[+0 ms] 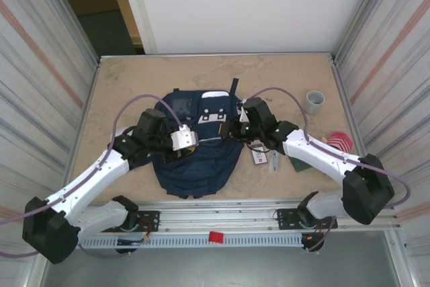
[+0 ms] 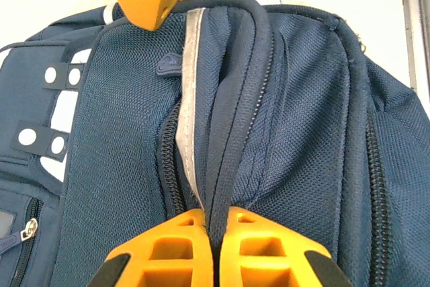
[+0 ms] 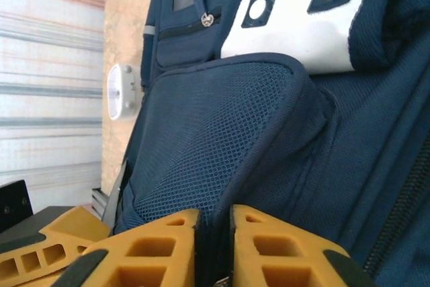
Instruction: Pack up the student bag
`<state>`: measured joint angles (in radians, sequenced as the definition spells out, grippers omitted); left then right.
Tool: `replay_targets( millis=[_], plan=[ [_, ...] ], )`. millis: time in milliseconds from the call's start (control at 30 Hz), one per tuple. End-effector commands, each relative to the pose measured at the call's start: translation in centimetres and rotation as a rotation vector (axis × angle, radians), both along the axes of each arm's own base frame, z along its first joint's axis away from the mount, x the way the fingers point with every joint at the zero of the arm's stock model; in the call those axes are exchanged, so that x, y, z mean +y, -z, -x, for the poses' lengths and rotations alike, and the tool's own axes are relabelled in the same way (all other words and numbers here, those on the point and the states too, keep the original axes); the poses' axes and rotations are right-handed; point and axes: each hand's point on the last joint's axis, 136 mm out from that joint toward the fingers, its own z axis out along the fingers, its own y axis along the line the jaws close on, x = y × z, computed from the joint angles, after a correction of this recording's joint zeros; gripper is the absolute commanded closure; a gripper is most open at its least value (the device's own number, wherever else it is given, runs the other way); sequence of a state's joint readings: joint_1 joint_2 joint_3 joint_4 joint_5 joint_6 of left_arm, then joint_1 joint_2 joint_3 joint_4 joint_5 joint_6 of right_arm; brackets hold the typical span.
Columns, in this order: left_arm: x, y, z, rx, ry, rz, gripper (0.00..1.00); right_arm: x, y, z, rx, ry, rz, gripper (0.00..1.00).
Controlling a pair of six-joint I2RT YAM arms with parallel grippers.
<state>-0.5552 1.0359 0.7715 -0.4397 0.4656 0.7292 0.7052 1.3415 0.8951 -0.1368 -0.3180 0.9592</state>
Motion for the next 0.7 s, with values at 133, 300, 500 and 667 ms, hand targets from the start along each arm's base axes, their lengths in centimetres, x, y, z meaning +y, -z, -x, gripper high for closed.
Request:
replay_targets(
  millis=[133,300,500,667],
  plan=[
    [-0.9,-4.1,-0.8,-0.114,-0.006,0.126,0.72,3.0,-4.1,0.2,-0.066,-0.059,-0.126,0.97],
    [-1.9,-4.3,0.6,-0.075,0.019,0.148,0.45,3.1,-4.1,0.2,-0.067,-0.054,-0.130,0.98],
    [-3.9,-2.5,-0.3,-0.107,-0.018,0.070,0.27,3.3,-4.1,0.3,-0.066,-0.057,-0.132,0.98],
    [-4.2,-1.5,-3.1,-0.098,-0.134,0.044,0.36,3.3,-4.4,0.5,-0.076,-0.062,-0.137,0.98]
  ],
)
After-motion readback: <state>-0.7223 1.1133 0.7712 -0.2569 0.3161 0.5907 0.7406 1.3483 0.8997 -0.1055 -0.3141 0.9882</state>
